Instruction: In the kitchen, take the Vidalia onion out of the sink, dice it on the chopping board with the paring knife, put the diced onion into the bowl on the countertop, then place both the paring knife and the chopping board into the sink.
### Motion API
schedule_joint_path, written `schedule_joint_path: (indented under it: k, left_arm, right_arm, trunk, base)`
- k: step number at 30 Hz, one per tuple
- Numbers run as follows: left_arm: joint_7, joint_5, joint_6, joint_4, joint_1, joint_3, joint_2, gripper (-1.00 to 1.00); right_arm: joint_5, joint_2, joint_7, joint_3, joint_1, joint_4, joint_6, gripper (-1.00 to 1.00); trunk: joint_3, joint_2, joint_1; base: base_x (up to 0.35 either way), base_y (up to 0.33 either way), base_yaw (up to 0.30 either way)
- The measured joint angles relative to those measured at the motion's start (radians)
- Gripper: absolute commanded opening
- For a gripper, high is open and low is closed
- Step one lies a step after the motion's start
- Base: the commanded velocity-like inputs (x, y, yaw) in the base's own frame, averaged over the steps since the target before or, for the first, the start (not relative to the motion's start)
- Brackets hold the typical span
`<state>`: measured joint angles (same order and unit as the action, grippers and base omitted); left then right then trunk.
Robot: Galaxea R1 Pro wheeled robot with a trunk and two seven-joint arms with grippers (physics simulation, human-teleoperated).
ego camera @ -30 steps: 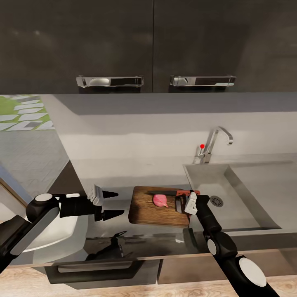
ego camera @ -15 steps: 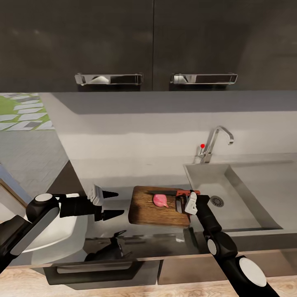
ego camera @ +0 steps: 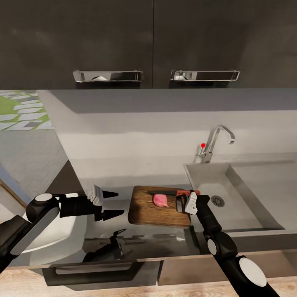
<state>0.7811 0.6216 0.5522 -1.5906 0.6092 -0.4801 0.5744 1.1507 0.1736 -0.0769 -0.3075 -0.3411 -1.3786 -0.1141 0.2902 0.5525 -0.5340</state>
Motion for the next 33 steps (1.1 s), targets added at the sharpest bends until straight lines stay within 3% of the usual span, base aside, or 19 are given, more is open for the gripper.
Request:
schedule_joint_path:
  k: [3,28,33]
  left_arm:
    - [0.0,0.0,0.0,0.0,0.0,0.0,0.0,1.0]
    - [0.0,0.0,0.0,0.0,0.0,0.002,0.0,1.0]
    - [0.0,0.0,0.0,0.0,0.0,0.002,0.001,1.0]
  right_arm:
    - [0.001,0.0,0.0,0.0,0.0,0.0,0.0,-1.0]
    - [0.004,0.0,-0.004,0.0,0.0,-0.001,0.0,-1.0]
    - [0.004,0.0,-0.004,-0.001,0.0,-0.001,0.0,-1.0]
  trunk:
    - [0.0,0.0,0.0]
    - [0.075,0.168,-0.092]
    - [0.075,0.168,-0.092]
  base:
    - [0.0,0.0,0.0]
    - [0.0,0.0,0.0]
    - [0.0,0.0,0.0]
